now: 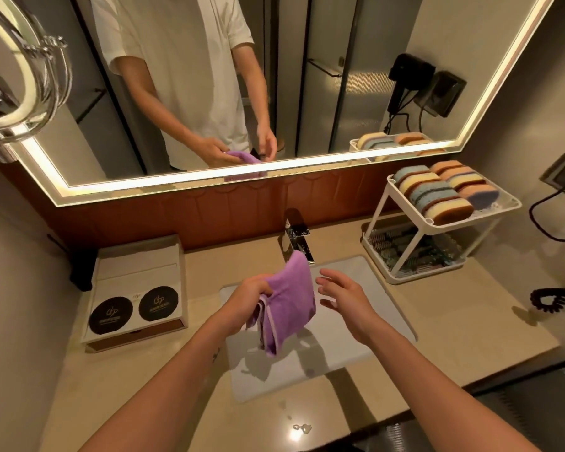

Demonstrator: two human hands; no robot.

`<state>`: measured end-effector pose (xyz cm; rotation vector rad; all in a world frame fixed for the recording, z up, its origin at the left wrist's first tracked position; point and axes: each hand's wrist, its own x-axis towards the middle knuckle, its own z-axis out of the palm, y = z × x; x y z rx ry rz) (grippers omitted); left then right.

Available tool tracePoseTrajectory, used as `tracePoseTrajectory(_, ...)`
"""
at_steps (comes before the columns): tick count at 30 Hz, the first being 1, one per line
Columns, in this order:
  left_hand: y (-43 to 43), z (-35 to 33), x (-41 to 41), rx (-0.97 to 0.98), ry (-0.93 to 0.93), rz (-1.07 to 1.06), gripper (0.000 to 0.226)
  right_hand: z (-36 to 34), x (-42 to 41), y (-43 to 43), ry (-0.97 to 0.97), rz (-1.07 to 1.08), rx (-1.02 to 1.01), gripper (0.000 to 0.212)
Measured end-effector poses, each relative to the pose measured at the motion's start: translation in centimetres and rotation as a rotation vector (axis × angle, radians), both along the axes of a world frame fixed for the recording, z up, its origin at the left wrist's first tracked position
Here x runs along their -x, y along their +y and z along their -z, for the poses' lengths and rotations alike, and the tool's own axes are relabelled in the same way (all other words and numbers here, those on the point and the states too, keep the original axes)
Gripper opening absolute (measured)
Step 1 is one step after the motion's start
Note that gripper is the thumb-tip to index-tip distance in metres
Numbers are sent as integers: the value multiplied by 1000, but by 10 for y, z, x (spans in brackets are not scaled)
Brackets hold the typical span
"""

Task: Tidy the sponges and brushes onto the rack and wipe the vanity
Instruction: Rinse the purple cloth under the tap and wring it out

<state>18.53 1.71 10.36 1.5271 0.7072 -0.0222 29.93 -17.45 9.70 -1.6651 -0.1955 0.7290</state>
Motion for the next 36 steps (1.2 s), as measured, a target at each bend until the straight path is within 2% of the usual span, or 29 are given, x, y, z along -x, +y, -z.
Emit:
tracePoseTrajectory(4,3,-16,-15,-118,20,187,41,-11,-13,-4,-110,-81,10,54)
tracePoseTrajectory(8,-12,-28,-31,-130,-18,276,42,-18,-29,-19,-122,-122,-16,55)
tracePoseTrajectory(10,-23,-31,-39,-131,-21,288,32,-20,-37,-29,-122,-142,-12,49)
tracePoseTrajectory(14,-47,-35,-59,-94,-55,342,39,-15,-54,-52,-91,-161,2,27)
tracePoseTrajectory(21,-105,-37,-110,-34,-61,276,30,-16,-99,-110,-126,-47,31,29)
tracePoseTrajectory(24,-139,-16,-143,44,-85,228,23,-7,-127,-149,-144,-11,47,32)
tracePoseTrajectory(28,-182,6,-179,57,-57,288,46,9,-154,-199,-137,49,82,30)
tracePoseTrajectory(31,-215,11,-196,14,-32,344,37,19,-172,-233,-131,55,109,32)
tracePoseTrajectory(36,-275,21,-234,140,5,310,31,31,-204,-290,-135,87,126,29)
